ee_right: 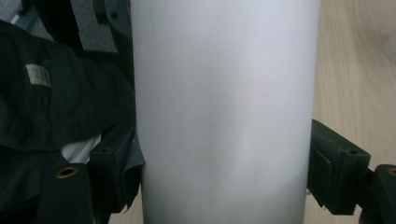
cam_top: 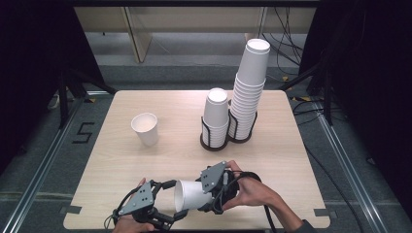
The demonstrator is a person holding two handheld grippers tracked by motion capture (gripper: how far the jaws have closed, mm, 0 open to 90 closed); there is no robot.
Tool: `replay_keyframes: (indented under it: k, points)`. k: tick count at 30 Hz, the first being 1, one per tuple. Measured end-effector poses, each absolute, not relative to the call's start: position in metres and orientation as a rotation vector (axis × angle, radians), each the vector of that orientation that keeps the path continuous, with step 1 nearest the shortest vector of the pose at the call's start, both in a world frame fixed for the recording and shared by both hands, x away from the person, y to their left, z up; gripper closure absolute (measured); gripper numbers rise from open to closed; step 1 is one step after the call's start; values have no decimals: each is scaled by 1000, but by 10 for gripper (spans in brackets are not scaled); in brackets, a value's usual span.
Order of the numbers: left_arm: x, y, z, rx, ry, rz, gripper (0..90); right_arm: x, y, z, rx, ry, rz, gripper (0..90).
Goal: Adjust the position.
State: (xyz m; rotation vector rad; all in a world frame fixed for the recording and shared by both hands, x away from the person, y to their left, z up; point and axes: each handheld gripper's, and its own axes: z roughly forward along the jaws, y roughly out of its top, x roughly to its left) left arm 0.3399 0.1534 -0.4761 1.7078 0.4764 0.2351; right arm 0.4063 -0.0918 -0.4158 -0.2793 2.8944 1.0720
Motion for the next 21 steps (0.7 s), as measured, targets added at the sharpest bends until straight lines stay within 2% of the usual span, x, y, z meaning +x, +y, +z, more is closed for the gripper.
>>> replay_keyframes:
  k: [6, 21]
  points:
    - [339, 151, -475, 1671, 465, 234, 51, 405, -94, -414, -262, 2905, 1178, 233]
    - [338, 154, -470, 1611, 466, 214, 96, 406, -87, -424, -232, 2931, 1262, 230]
